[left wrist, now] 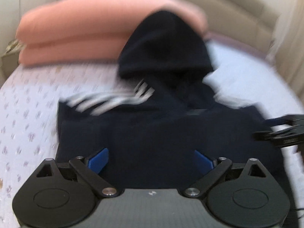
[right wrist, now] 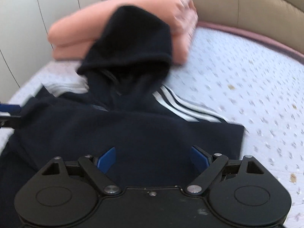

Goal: Fold large clothes

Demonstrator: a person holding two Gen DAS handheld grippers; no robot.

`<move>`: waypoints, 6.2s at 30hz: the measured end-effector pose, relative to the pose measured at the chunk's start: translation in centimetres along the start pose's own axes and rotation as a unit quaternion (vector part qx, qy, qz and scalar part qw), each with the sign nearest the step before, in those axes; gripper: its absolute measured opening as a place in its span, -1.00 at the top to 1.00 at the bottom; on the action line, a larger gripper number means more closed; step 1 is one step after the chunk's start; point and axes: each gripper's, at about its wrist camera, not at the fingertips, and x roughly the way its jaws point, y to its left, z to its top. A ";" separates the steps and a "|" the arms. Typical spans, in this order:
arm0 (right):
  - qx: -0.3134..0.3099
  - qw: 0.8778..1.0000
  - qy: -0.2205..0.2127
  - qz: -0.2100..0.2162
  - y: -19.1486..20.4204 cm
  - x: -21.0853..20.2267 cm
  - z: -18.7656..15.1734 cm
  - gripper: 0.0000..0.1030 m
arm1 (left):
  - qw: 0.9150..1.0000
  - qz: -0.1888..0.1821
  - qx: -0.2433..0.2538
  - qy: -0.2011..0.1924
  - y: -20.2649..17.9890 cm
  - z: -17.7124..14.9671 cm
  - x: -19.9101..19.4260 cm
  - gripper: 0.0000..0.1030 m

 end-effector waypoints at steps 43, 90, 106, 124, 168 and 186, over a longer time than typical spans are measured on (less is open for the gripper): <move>-0.262 0.949 -0.145 -0.100 13.8 11.0 24.2 0.24 | 0.991 -0.043 -0.122 0.016 8.9 -7.2 -5.8 -0.95; 0.145 0.974 -0.064 0.160 1.0 -1.9 3.8 -0.98 | 0.981 -0.119 -0.154 0.022 1.2 1.5 3.0 -0.41; 0.166 0.979 -0.010 0.114 0.2 2.5 1.4 0.58 | 0.956 -0.143 -0.254 -0.037 5.6 -3.1 2.4 0.61; 0.193 0.963 -0.054 0.181 2.1 -4.0 -1.8 0.79 | 0.964 -0.168 -0.191 -0.076 0.5 -5.2 -4.5 0.90; 0.332 0.920 -0.003 0.208 -2.1 -21.6 -34.6 -0.59 | 0.953 -0.111 -0.241 0.148 6.3 -31.9 -20.6 -0.20; 0.394 0.868 -0.015 0.301 0.4 -22.0 -39.3 -0.42 | 0.940 -0.111 -0.288 0.144 4.4 -36.3 -22.3 -0.20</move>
